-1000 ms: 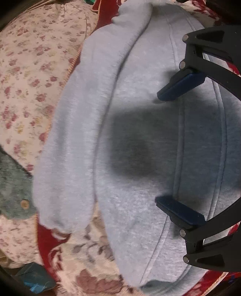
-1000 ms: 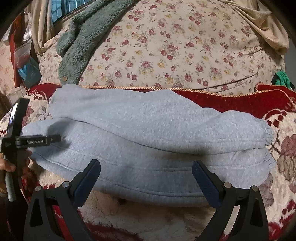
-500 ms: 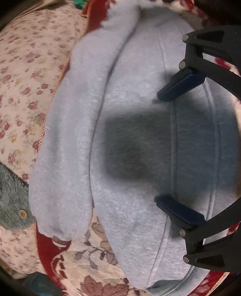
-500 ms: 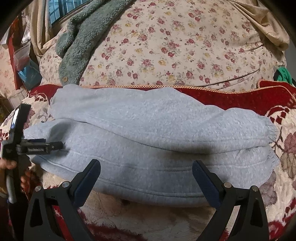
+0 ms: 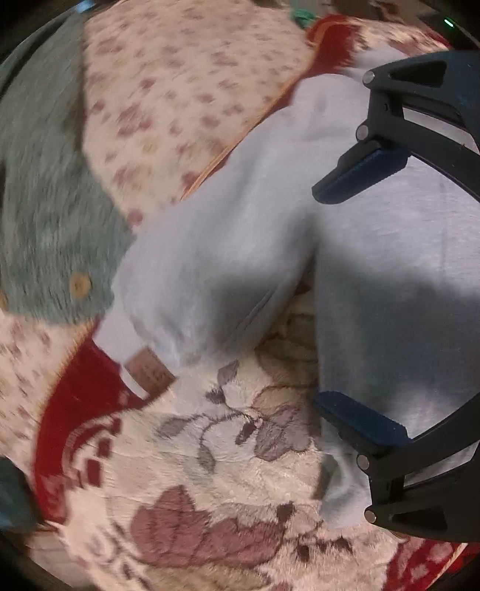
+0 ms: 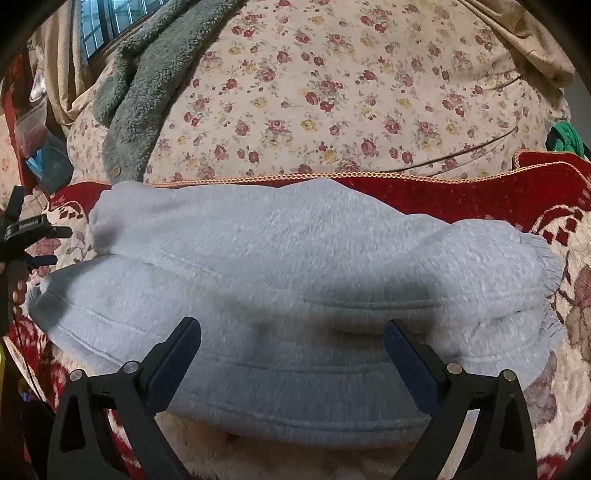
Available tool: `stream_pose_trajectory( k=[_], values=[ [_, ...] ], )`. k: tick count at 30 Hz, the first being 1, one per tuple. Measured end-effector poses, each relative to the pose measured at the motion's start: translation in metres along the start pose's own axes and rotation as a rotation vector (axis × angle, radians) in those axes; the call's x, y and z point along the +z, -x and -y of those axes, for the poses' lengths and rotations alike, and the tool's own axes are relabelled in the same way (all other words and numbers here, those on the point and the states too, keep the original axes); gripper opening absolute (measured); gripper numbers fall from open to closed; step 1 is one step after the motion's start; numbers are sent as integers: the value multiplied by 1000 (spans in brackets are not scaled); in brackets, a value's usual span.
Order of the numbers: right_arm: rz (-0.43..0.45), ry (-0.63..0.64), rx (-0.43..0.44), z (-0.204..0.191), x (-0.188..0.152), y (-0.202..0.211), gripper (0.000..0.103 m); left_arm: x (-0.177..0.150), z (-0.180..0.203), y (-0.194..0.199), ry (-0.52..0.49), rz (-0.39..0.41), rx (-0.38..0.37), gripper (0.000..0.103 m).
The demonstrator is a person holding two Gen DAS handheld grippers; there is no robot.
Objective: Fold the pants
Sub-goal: 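Lower the left tool onto the sweatpants cuff with the brown tag and close it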
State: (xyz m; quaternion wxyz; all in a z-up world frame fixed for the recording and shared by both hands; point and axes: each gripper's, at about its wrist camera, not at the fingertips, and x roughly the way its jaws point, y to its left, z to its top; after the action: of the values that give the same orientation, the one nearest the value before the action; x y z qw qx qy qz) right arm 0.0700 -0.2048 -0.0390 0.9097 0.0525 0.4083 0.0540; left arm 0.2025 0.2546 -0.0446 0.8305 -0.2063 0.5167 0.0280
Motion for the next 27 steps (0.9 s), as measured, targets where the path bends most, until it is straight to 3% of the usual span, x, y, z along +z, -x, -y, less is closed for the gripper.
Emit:
stream_pose_trajectory(
  k=[9,13,16,21,27],
  values=[
    [-38,-31,3,8,1,-11,101,14,-13,-28,57,-34,-9,102],
    [-45,-15,15,6,-1,-13,101,3,-25,0,14,68,40,102],
    [-57,-8,73,-3,0,-18,101,-4,-34,13,-16,80,97,102],
    [-64,92,173,-47,1,-18,101,-33,-74,47,56,149,106,102],
    [-87,249,316,-120,7,-25,101,-69,-114,84,143,170,65,101]
  ],
)
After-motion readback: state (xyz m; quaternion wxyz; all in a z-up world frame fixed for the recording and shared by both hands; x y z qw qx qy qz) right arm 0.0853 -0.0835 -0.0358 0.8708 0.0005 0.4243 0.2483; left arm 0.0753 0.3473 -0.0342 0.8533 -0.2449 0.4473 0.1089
